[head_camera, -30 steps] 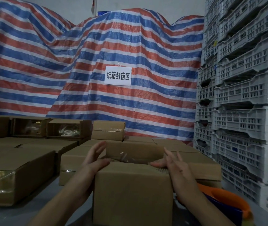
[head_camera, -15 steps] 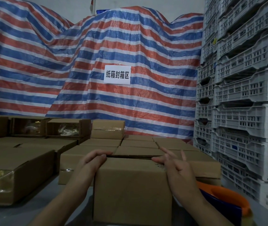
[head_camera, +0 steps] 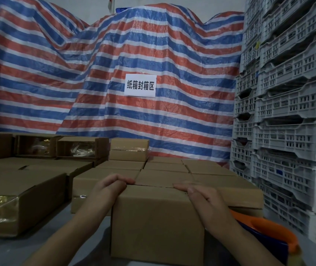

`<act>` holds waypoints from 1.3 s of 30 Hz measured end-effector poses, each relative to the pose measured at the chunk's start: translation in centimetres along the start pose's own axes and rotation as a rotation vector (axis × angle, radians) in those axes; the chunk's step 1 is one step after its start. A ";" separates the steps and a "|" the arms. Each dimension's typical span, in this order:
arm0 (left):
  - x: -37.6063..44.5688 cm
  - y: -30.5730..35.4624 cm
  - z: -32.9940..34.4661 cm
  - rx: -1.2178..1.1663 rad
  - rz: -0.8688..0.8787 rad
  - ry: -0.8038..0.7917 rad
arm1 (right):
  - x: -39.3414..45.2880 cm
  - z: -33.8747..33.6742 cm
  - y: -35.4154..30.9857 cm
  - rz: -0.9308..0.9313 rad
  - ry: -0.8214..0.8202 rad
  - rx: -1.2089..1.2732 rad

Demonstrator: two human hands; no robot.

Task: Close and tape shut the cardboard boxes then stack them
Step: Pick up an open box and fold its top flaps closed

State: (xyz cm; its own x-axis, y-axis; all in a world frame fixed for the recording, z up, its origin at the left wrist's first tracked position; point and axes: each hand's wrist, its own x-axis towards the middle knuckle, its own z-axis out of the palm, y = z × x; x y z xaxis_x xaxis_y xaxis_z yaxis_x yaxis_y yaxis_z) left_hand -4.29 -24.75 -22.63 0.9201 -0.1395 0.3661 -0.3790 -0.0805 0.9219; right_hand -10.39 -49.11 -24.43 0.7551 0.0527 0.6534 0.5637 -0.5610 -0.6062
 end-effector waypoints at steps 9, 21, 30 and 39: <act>-0.2 6.5 3.2 0.996 0.397 -0.400 | -0.2 -0.1 0.1 0.000 -0.045 0.133; 0.4 5.4 5.0 1.047 0.255 -0.681 | 1.2 -1.4 -2.2 0.106 -0.115 -0.065; -0.1 5.7 5.2 1.046 0.295 -0.687 | 1.4 -1.5 -7.1 0.152 -0.511 -0.605; -0.6 6.5 5.2 0.984 0.170 -0.651 | 0.6 -5.9 -5.7 0.269 -0.206 -0.834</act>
State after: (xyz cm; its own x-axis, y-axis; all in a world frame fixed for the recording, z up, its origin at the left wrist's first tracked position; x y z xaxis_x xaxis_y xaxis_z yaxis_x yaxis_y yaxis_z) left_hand -7.80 -30.31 -17.56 0.7351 -0.6733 0.0791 -0.6660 -0.6954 0.2701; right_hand -15.11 -50.78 -17.93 0.9167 -0.0653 0.3942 -0.0063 -0.9888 -0.1491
